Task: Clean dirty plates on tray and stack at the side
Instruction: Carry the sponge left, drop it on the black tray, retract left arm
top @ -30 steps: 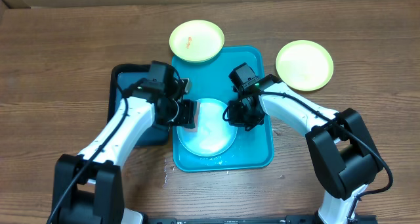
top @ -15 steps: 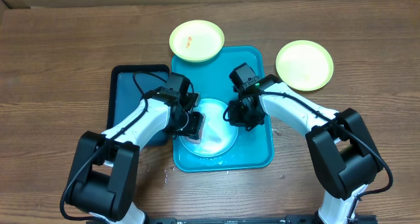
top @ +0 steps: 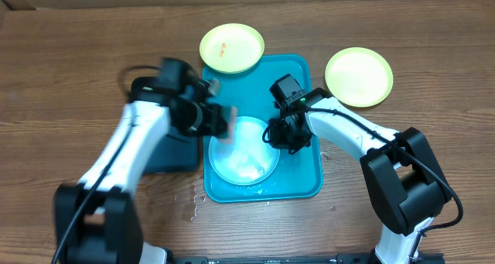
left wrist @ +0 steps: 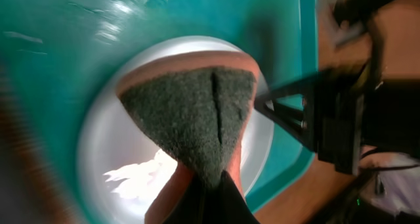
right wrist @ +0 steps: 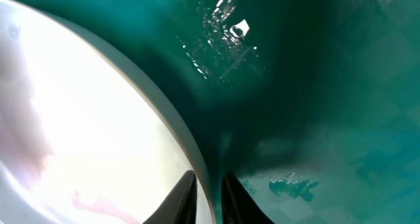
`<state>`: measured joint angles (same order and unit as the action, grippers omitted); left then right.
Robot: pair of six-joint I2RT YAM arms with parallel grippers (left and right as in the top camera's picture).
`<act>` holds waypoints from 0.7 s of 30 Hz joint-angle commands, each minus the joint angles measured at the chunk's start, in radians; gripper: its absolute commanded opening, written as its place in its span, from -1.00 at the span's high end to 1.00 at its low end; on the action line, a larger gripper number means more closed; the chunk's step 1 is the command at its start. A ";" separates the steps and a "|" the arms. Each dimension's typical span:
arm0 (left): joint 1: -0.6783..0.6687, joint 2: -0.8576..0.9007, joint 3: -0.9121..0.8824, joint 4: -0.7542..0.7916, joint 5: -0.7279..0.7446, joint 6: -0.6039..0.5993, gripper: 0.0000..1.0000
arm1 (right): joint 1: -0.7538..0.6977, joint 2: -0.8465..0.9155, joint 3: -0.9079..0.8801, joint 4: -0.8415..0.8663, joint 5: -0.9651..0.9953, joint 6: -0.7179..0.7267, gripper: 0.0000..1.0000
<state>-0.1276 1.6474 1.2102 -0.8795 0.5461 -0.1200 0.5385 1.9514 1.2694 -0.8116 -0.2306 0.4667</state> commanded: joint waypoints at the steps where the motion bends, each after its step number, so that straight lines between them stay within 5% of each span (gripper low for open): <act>1: 0.084 -0.071 0.064 -0.083 -0.196 0.018 0.92 | 0.006 0.003 0.000 0.007 -0.005 -0.002 0.66; 9: 0.228 -0.061 0.037 -0.245 -0.454 -0.017 0.92 | 0.006 0.003 0.000 0.018 -0.006 -0.002 0.64; 19: 0.238 -0.035 -0.199 -0.046 -0.527 -0.124 0.92 | 0.006 0.003 0.000 0.018 -0.006 -0.002 0.61; 20: 0.239 -0.033 -0.213 -0.026 -0.527 -0.124 0.87 | 0.006 0.003 0.000 0.018 -0.006 -0.002 0.60; 21: 0.239 -0.032 -0.224 -0.009 -0.527 -0.124 0.57 | 0.006 0.003 0.000 0.017 -0.006 -0.002 0.55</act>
<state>0.1074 1.6096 1.0203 -0.9222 0.0452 -0.2096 0.5385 1.9514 1.2694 -0.7975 -0.2321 0.4679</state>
